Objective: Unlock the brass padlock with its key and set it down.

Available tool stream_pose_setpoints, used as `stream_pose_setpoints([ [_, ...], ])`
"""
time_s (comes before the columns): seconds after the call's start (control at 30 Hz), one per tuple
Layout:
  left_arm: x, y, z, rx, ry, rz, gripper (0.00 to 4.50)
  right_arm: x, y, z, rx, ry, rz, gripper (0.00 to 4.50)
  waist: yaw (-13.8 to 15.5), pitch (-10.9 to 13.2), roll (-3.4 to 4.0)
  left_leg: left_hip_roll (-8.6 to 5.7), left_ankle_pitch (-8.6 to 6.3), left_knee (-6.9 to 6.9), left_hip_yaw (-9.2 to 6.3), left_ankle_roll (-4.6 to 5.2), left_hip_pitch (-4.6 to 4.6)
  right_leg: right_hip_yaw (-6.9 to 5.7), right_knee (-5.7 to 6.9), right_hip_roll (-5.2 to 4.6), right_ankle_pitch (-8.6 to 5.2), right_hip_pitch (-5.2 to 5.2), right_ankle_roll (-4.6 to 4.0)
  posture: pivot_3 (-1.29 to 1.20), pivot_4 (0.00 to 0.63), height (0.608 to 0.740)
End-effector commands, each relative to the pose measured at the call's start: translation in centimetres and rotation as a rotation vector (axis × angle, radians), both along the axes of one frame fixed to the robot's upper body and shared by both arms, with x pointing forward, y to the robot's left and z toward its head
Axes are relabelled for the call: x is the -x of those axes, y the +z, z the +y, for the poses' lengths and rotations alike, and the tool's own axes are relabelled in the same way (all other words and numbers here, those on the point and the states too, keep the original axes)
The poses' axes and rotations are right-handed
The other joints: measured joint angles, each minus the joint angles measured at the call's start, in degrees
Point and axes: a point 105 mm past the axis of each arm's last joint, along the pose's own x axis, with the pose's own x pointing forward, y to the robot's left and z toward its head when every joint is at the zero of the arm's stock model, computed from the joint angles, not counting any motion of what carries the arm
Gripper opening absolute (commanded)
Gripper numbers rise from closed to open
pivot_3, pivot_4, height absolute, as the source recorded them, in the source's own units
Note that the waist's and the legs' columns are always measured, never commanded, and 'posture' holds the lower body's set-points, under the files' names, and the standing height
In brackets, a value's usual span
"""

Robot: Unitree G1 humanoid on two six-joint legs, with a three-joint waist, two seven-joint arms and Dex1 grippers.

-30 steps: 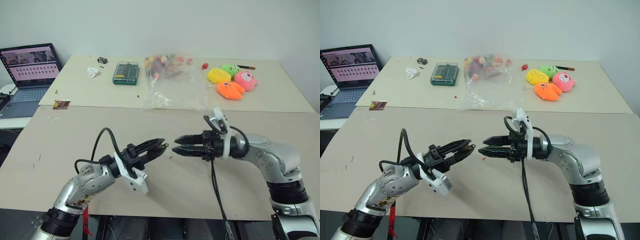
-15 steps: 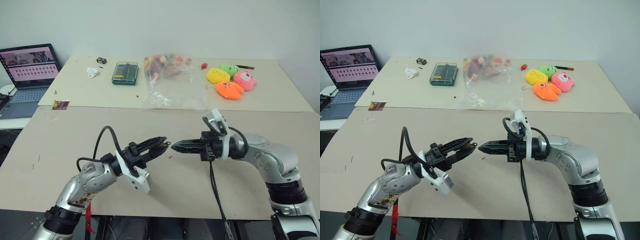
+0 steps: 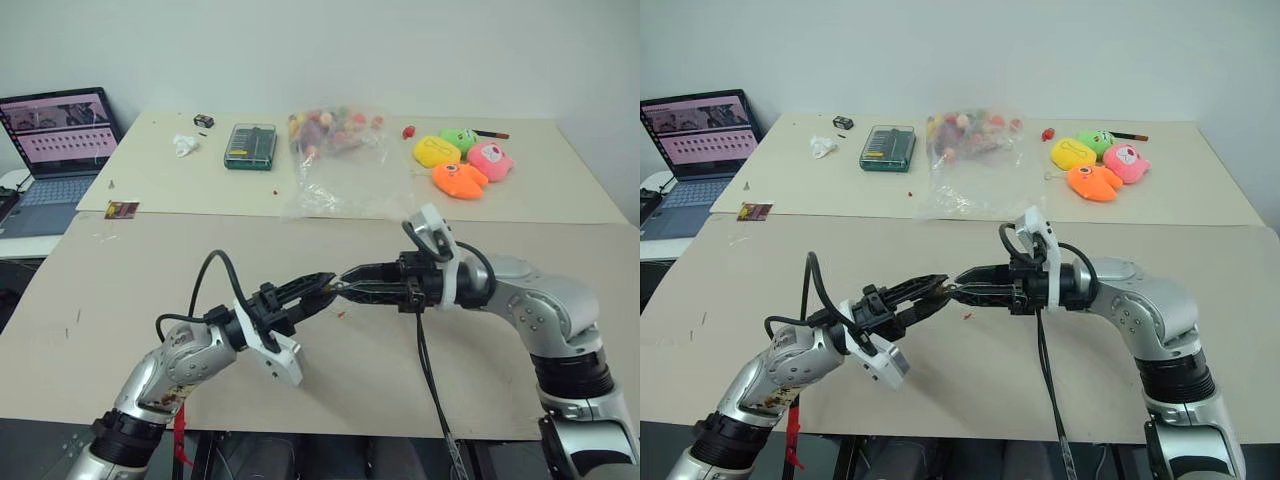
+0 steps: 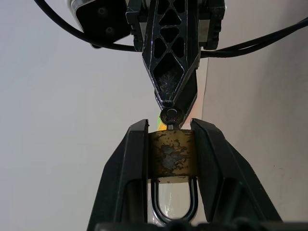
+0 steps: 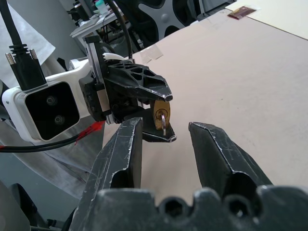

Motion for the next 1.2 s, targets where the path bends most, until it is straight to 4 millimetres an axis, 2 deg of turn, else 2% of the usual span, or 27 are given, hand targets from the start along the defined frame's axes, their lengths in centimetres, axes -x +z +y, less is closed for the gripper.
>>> stream_pose_setpoints([
  [0.03, 0.4, 0.7, -0.4, 0.018, -0.023, -0.032, 0.84, 0.7, 1.3, 0.6, -0.022, 0.036, -0.036, 2.07, 0.0, 0.0, 0.00, 0.00, 0.00, 0.00, 0.00, 0.00, 0.00, 0.00, 0.00, 0.00, 0.00, 0.00, 0.00, 0.00, 0.150, 0.740],
  [0.2, 0.4, 0.9, -0.5, 0.018, -0.022, -0.035, 0.84, 0.9, 1.6, 0.8, -0.025, 0.052, -0.021, 2.07, 0.0, 0.0, 0.00, 0.00, 0.00, 0.00, 0.00, 0.00, 0.00, 0.00, 0.00, 0.00, 0.00, 0.00, 0.00, 0.00, 0.150, 0.740],
  [0.23, 0.4, 0.9, -0.5, 0.018, -0.022, -0.035, 0.84, 0.9, 1.6, 0.8, -0.025, 0.052, -0.020, 1.56, 0.0, 0.0, 0.00, 0.00, 0.00, 0.00, 0.00, 0.00, 0.00, 0.00, 0.00, 0.00, 0.00, 0.00, 0.00, 0.00, 0.150, 0.740],
  [0.3, 0.4, 0.8, -0.5, 0.018, -0.022, -0.036, 0.84, 0.9, 1.6, 0.8, -0.025, 0.054, -0.015, 1.10, 0.0, 0.0, 0.00, 0.00, 0.00, 0.00, 0.00, 0.00, 0.00, 0.00, 0.00, 0.00, 0.00, 0.00, 0.00, 0.00, 0.150, 0.740],
  [0.4, 0.5, 0.8, -0.5, 0.018, -0.021, -0.036, 0.84, 0.8, 1.5, 0.7, -0.025, 0.053, -0.010, 0.02, 0.0, 0.0, 0.00, 0.00, 0.00, 0.00, 0.00, 0.00, 0.00, 0.00, 0.00, 0.00, 0.00, 0.00, 0.00, 0.00, 0.150, 0.740],
  [0.6, 0.4, 0.7, -0.4, 0.015, -0.020, -0.051, 0.84, 0.9, 1.4, 0.6, -0.022, 0.054, -0.008, 0.02, 0.0, 0.0, 0.00, 0.00, 0.00, 0.00, 0.00, 0.00, 0.00, 0.00, 0.01, 0.00, 0.00, 0.00, 0.00, 0.00, 0.150, 0.740],
  [0.8, 0.4, 1.9, -0.3, -0.036, -0.015, -0.229, 0.84, 1.0, 1.3, 0.7, -0.009, 0.060, 0.018, 0.02, 0.0, 0.0, 0.00, 0.00, 0.00, 0.00, 0.00, 0.00, 0.00, 0.00, 0.00, 0.00, 0.00, 0.00, 0.00, 0.00, 0.150, 0.740],
  [0.97, 0.8, 2.6, -0.5, -0.087, -0.022, -0.386, 0.84, 0.0, 2.2, 1.2, -0.069, 0.017, 0.149, 0.02, -0.1, 0.0, 0.00, 0.01, 0.00, -0.01, 0.01, 0.00, 0.00, 0.00, -0.01, 0.00, 0.00, 0.00, 0.00, 0.00, 0.150, 0.740],
  [1.2, 0.7, 3.5, -0.5, -0.060, -0.008, -0.407, 0.84, -0.1, 2.8, 1.2, -0.076, 0.007, 0.226, 0.02, 0.2, 0.0, 0.00, 0.00, 0.00, -0.02, 0.01, 0.00, -0.04, 0.00, 0.03, 0.00, 0.01, -0.05, -0.01, 0.00, 0.150, 0.740],
])
